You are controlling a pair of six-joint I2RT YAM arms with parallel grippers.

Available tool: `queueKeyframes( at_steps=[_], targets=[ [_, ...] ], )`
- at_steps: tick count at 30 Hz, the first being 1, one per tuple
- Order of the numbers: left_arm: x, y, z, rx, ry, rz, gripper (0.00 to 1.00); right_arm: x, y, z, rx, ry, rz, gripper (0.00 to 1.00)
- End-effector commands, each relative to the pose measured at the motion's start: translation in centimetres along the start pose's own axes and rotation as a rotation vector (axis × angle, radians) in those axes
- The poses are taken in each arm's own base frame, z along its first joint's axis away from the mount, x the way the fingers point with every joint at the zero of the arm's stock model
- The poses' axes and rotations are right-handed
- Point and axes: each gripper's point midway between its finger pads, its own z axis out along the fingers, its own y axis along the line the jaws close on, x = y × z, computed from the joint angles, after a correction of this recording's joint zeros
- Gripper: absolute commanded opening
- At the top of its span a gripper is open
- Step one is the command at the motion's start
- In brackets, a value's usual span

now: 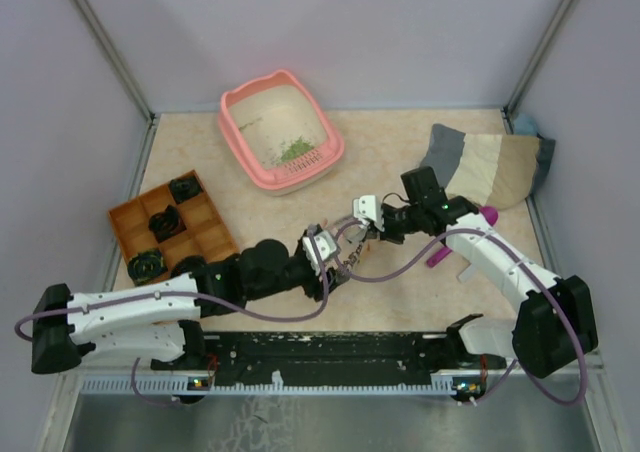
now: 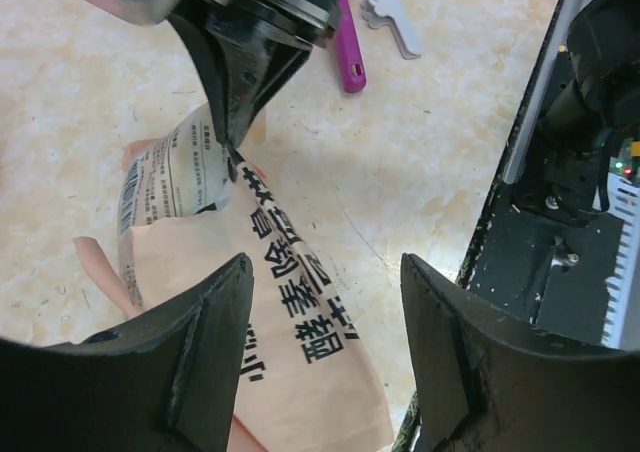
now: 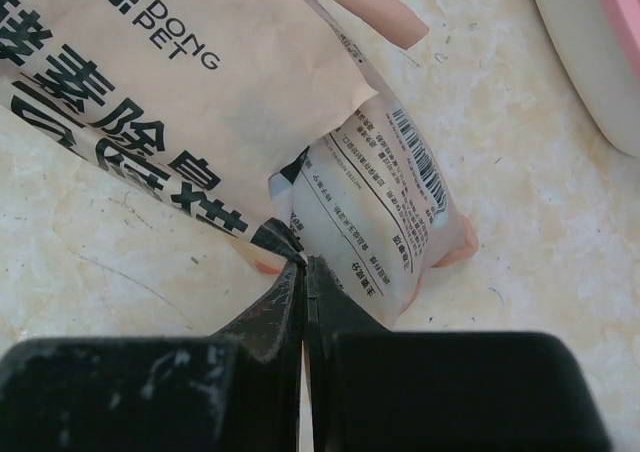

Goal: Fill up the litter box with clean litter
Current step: Close the cat litter bag at the center of the board.

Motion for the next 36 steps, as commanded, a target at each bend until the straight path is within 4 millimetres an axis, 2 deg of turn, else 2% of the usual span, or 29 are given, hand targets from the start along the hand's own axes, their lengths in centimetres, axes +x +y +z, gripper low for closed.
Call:
queueKeyframes(
  at_steps=[1, 4, 15, 17, 20, 23, 27, 36],
  targets=[
    [0.0, 0.7, -0.2, -0.159, -0.082, 0.087, 0.66, -4.2, -2.5, -0.7, 0.072, -0.165, -0.096, 0.00],
    [1.4, 0.1, 0.2, -0.166, -0.055, 0.098, 0.67, -4.0, -2.7, -0.9, 0.080, -0.164, -0.095, 0.00],
    [5.9, -0.2, 1.2, -0.194, 0.023, 0.111, 0.70, -3.0, -2.5, -1.1, 0.097, -0.169, -0.061, 0.00],
    [5.7, -0.6, 1.0, -0.189, 0.009, 0.106, 0.69, -3.0, -2.6, -1.2, 0.103, -0.166, -0.061, 0.00],
    [3.6, -1.2, -0.4, -0.166, -0.094, 0.058, 0.68, -2.7, -2.6, -1.2, 0.098, -0.161, -0.056, 0.00],
    [1.8, -0.5, -2.3, -0.183, -0.194, -0.009, 0.70, -2.4, -2.4, -1.1, 0.097, -0.158, -0.058, 0.00],
    [0.6, -0.3, -3.9, -0.170, -0.254, -0.035, 0.70, -1.9, -2.3, -1.1, 0.106, -0.161, -0.043, 0.00],
    [3.1, -2.4, -0.6, -0.197, -0.080, 0.150, 0.69, -1.9, -2.9, -1.1, 0.120, -0.176, -0.003, 0.00]
  ],
)
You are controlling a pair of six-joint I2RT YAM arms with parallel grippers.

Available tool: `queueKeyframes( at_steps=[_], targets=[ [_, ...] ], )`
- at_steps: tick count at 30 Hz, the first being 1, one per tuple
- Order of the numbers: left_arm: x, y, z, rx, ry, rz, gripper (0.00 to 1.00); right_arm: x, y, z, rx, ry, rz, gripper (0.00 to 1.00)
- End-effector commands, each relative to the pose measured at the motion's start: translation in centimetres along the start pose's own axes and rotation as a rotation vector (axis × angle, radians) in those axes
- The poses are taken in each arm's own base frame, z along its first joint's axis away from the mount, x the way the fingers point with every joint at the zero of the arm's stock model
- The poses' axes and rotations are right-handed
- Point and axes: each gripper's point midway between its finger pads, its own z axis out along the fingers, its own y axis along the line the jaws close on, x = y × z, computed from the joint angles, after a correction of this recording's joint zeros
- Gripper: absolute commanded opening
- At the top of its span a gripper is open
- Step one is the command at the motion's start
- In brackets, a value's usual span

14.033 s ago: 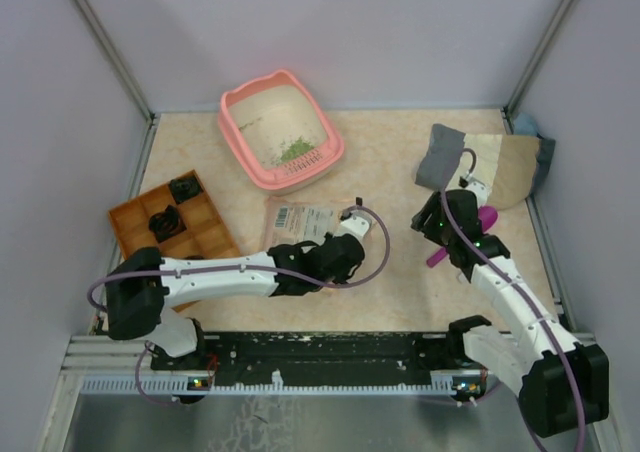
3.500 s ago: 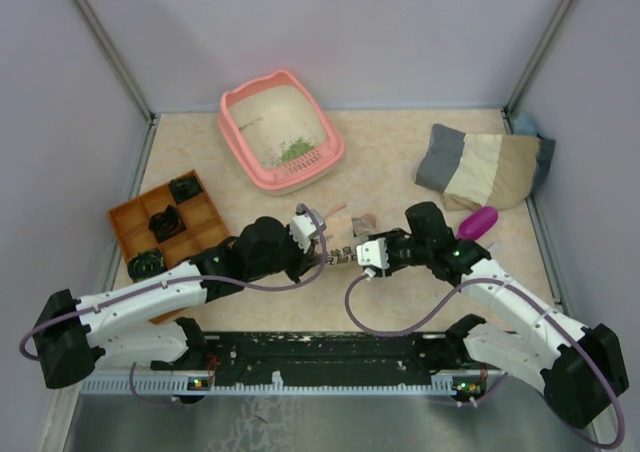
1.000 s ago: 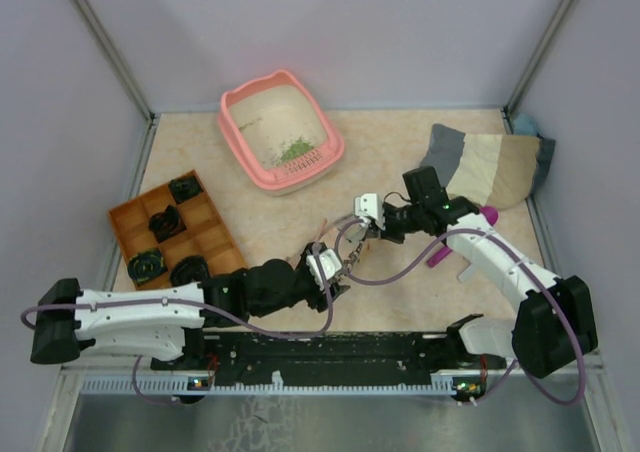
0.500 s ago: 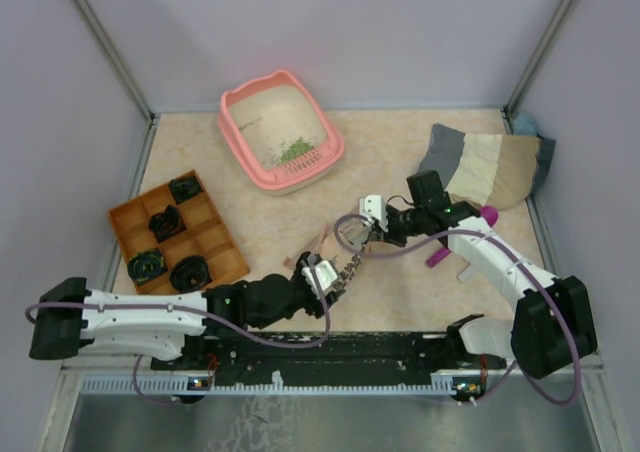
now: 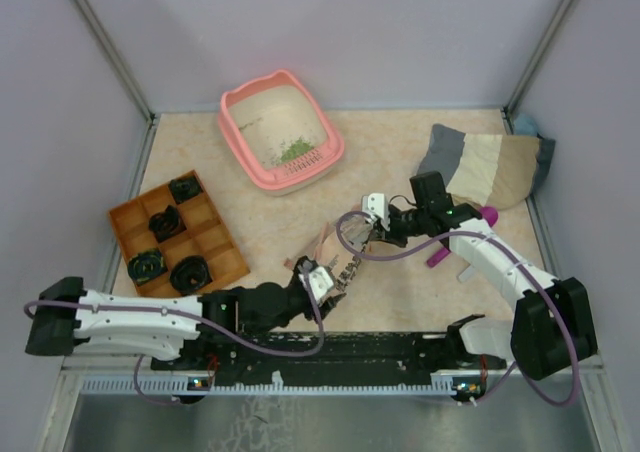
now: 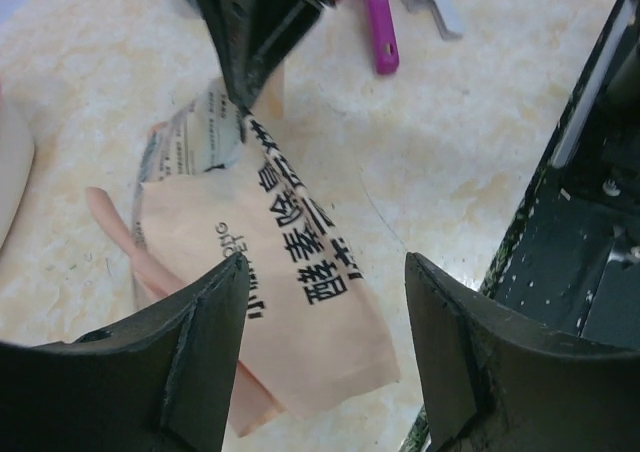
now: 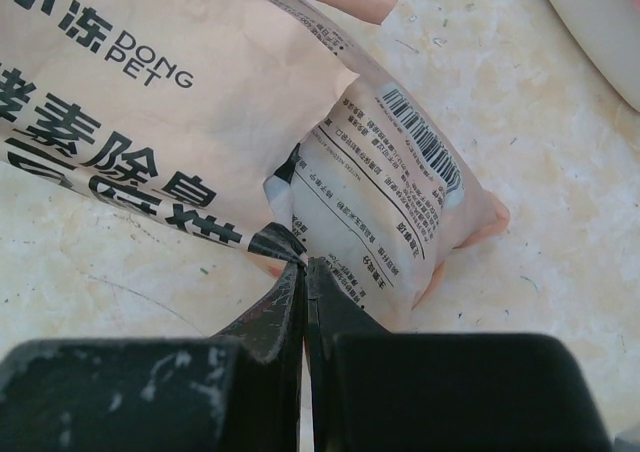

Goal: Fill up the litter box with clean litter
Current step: Close the cat litter bag at the center of the board.

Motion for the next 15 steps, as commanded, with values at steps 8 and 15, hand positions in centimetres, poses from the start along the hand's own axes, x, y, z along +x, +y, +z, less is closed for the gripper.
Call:
queueKeyframes(
  at_steps=[8, 15],
  targets=[
    [2.3, -1.1, 3.2, -0.137, 0.171, 0.262, 0.72, -3.8, -2.7, -1.1, 0.083, -0.126, -0.098, 0.00],
    [5.1, -0.7, 4.2, -0.201, 0.261, 0.326, 0.72, -3.5, -2.7, -1.1, 0.084, -0.124, -0.089, 0.00]
  ],
)
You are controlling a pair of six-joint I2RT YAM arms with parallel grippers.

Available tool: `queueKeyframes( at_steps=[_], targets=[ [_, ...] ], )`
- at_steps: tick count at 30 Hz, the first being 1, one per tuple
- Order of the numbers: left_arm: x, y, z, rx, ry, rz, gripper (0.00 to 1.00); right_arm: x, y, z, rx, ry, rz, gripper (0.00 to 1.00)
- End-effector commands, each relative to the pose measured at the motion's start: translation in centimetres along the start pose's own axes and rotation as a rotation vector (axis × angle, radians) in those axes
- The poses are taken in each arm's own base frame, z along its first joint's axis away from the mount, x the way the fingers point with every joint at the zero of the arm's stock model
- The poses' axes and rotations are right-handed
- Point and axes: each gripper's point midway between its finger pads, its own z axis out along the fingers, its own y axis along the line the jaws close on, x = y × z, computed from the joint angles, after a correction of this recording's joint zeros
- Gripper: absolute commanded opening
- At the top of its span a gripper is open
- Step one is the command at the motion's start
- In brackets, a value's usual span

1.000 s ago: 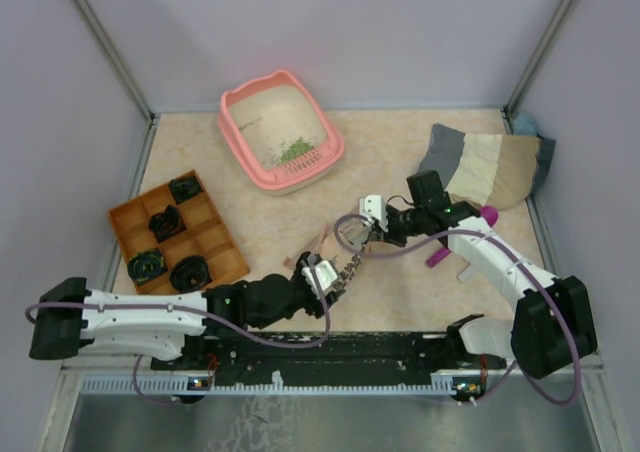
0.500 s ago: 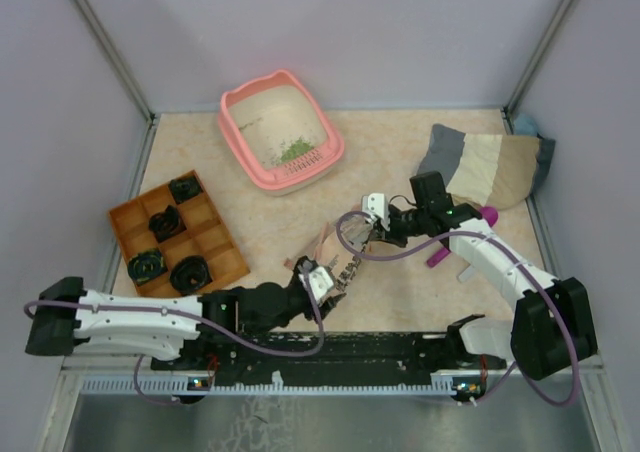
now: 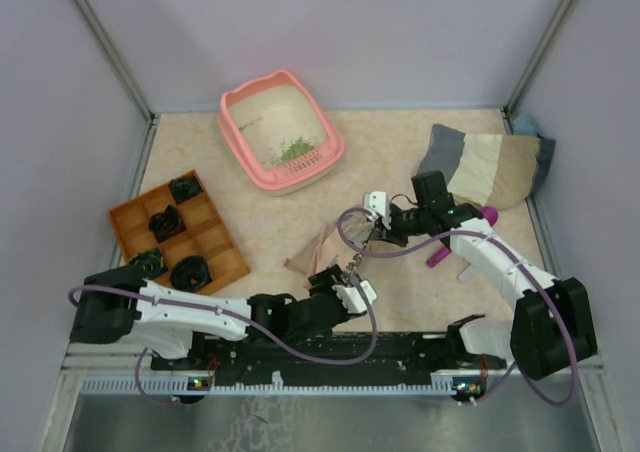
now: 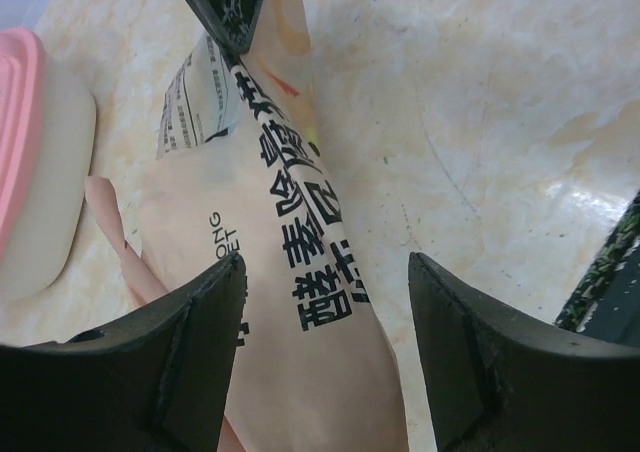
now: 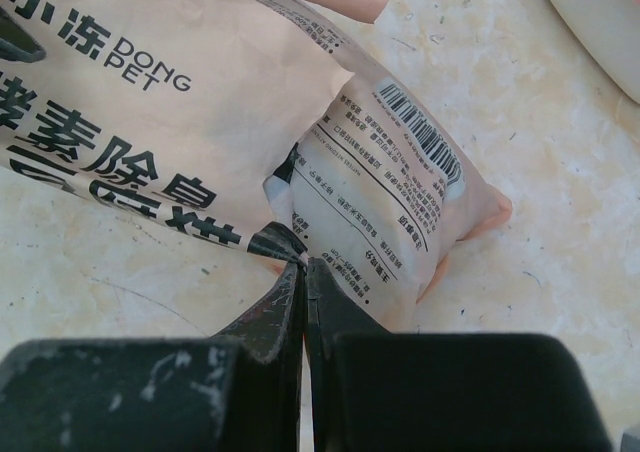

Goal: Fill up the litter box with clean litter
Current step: Close the cat litter bag at the center of the board.

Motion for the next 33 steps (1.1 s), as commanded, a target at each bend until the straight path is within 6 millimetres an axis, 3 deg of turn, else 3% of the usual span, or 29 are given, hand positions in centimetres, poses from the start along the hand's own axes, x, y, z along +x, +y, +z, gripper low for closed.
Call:
queueKeyframes(
  at_steps=[1, 5, 7, 9, 12, 13, 17, 21, 22, 24, 25, 29, 33],
  targets=[
    [0.7, 0.5, 0.7, -0.073, 0.050, 0.043, 0.72, -3.6, -2.4, -0.9, 0.072, -0.120, -0.117, 0.00],
    [2.1, -0.2, 1.5, -0.074, 0.088, 0.084, 0.69, -3.6, -2.4, -0.9, 0.072, -0.121, -0.113, 0.00],
    [2.8, -0.2, 1.9, -0.080, 0.110, 0.106, 0.61, -3.7, -2.3, -0.9, 0.070, -0.124, -0.113, 0.00],
    [3.1, -0.1, 1.9, -0.087, 0.122, 0.115, 0.43, -3.7, -2.3, -1.0, 0.070, -0.123, -0.113, 0.00],
    [2.3, 0.5, 1.5, -0.086, 0.101, 0.118, 0.04, -3.9, -2.2, -1.2, 0.064, -0.123, -0.123, 0.00],
    [1.7, 0.9, 1.3, -0.079, 0.087, 0.112, 0.00, -4.1, -2.2, -1.3, 0.064, -0.123, -0.126, 0.00],
    [-2.0, 3.2, -0.1, 0.017, -0.018, -0.018, 0.00, -5.6, -2.7, -2.9, 0.076, -0.095, -0.158, 0.00],
    [-6.6, 7.4, -1.9, 0.102, -0.197, -0.166, 0.00, -7.1, -3.1, -4.3, 0.072, -0.073, -0.194, 0.00],
    [-7.3, 8.5, -2.2, 0.107, -0.220, -0.179, 0.00, -7.2, -3.2, -4.3, 0.066, -0.066, -0.200, 0.10],
    [-7.8, 10.2, -2.3, 0.130, -0.218, -0.196, 0.00, -7.1, -3.2, -4.2, 0.037, -0.055, -0.206, 0.27],
    [-7.6, 11.1, -2.1, 0.138, -0.202, -0.202, 0.00, -7.2, -3.4, -4.1, 0.026, -0.050, -0.217, 0.30],
    [-6.2, 11.3, -2.0, 0.177, -0.172, -0.199, 0.00, -6.6, -4.7, -3.6, 0.016, -0.007, -0.237, 0.32],
    [-6.3, 12.2, -2.2, 0.203, -0.195, -0.258, 0.00, -5.9, -5.0, -3.6, -0.037, 0.052, -0.240, 0.33]
  ],
)
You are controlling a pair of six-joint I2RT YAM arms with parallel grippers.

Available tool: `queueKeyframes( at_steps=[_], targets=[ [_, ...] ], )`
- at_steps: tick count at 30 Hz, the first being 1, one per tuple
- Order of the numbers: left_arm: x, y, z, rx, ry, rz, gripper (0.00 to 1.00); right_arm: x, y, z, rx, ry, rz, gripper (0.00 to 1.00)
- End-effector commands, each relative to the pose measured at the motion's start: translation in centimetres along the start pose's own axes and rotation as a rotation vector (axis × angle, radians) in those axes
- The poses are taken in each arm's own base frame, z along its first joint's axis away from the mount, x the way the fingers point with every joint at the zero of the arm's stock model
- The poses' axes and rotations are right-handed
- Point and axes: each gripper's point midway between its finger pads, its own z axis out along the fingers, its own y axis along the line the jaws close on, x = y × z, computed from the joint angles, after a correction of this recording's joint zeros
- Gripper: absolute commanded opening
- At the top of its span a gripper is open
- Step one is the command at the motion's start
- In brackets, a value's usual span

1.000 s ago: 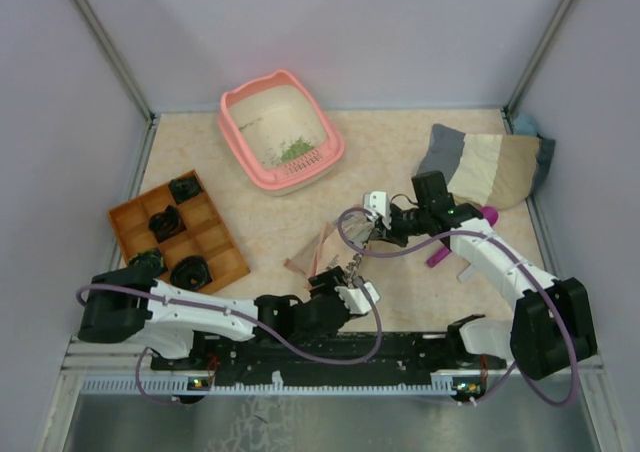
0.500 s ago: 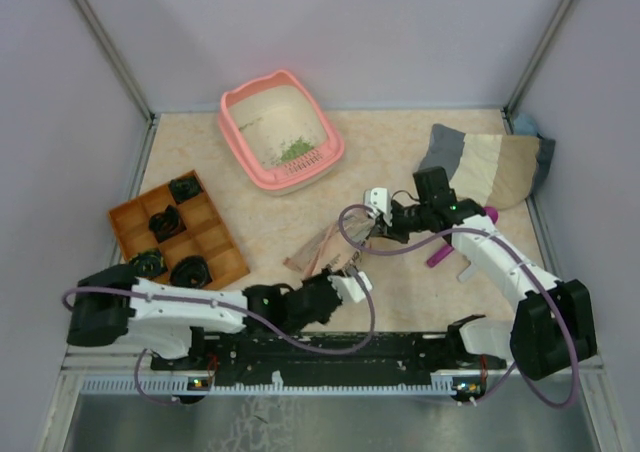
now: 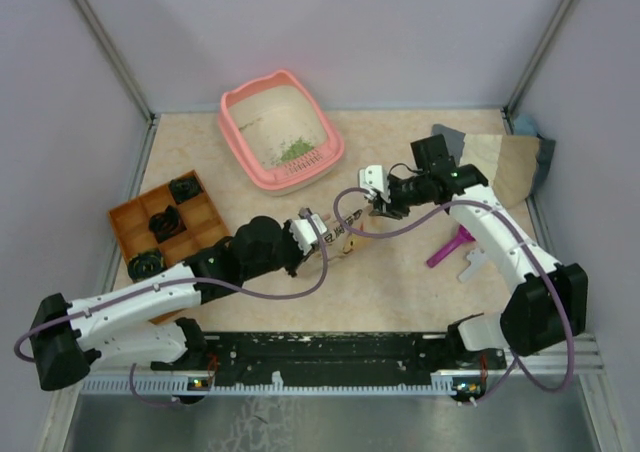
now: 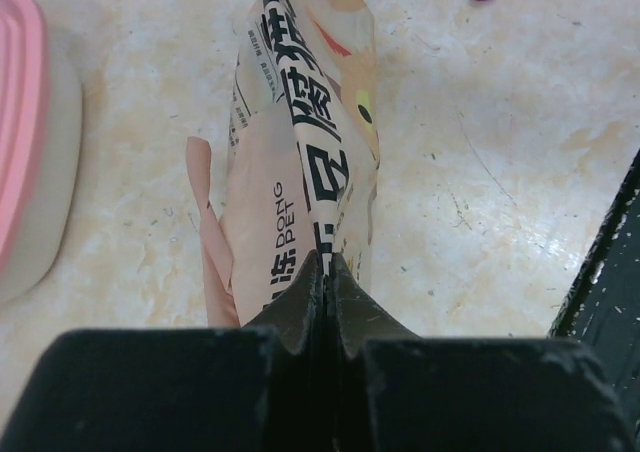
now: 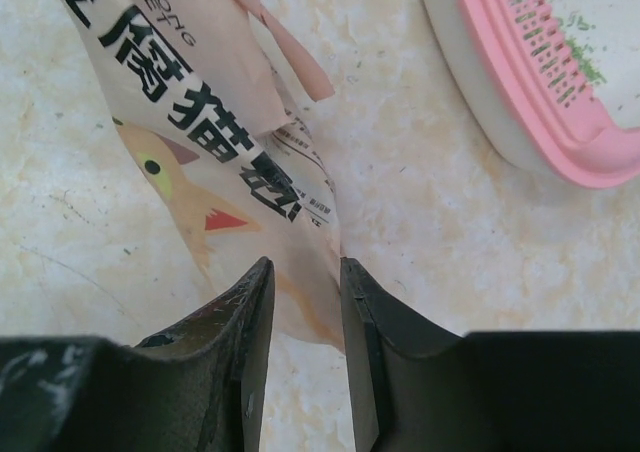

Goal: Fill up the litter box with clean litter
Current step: Close the cat litter bag at the center of the board.

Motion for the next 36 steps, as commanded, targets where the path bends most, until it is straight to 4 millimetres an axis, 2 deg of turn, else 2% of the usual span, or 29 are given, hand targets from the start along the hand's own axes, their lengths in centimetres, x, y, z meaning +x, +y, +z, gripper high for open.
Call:
queueKeyframes(
  at_steps=[1, 3, 8, 12, 13, 15, 16, 17, 21, 23, 26, 29, 32, 33, 34, 36],
  targets=[
    [-6.2, 0.3, -1.5, 0.083, -0.213, -0.058, 0.00, 0.5, -0.5, -0.4, -0.065, 0.057, -0.046, 0.34],
    [-6.2, 0.6, -1.6, 0.085, -0.219, -0.056, 0.00, 1.4, -0.8, -0.2, -0.067, 0.091, -0.050, 0.35],
    [-5.7, 1.0, -1.5, 0.084, -0.212, -0.052, 0.00, 0.9, -2.3, 0.2, -0.041, 0.072, -0.071, 0.37],
    [-5.7, 1.2, -1.6, 0.084, -0.218, -0.054, 0.00, 2.4, -1.3, 1.1, -0.101, 0.098, -0.035, 0.34],
    [-5.8, 1.4, -1.6, 0.081, -0.221, -0.055, 0.00, 2.9, -1.1, 1.2, -0.113, 0.113, -0.030, 0.32],
    [-5.7, 1.6, -1.7, 0.078, -0.217, -0.053, 0.00, 3.5, -1.1, 0.9, -0.112, 0.151, -0.024, 0.20],
    [-5.6, 1.9, -1.9, 0.072, -0.208, -0.064, 0.00, 3.4, -1.4, 0.2, -0.105, 0.178, -0.021, 0.04],
    [-5.8, 2.1, -2.1, 0.076, -0.205, -0.079, 0.00, 2.8, -2.0, -0.7, -0.082, 0.202, -0.021, 0.00],
    [-8.1, 3.4, -4.1, 0.072, -0.214, -0.131, 0.00, -2.1, -3.8, -5.1, 0.023, 0.189, -0.054, 0.00],
    [-8.6, 4.5, -4.6, 0.024, -0.205, -0.130, 0.00, -3.6, -4.5, -6.3, 0.067, 0.178, -0.095, 0.00],
    [-7.1, 5.5, -4.0, -0.016, -0.163, -0.120, 0.00, -3.0, -4.8, -5.8, 0.033, 0.155, -0.106, 0.00],
    [-4.3, 5.3, -2.7, 0.041, -0.108, -0.175, 0.00, -1.3, -4.3, -3.8, -0.012, 0.119, -0.082, 0.00],
    [-2.7, 5.4, -2.0, 0.060, -0.083, -0.214, 0.00, -0.5, -5.2, -2.4, 0.042, 0.090, -0.047, 0.00],
    [-2.5, 5.5, -2.0, 0.060, -0.084, -0.221, 0.00, -0.5, -5.6, -2.3, 0.083, 0.081, -0.010, 0.00],
    [-2.5, 5.5, -2.0, 0.061, -0.086, -0.228, 0.00, -1.4, -7.0, -2.5, 0.171, 0.049, 0.062, 0.03],
    [-2.4, 5.3, -2.0, 0.073, -0.089, -0.233, 0.00, -3.2, -9.2, -4.1, 0.378, -0.027, 0.253, 0.09]
  ],
)
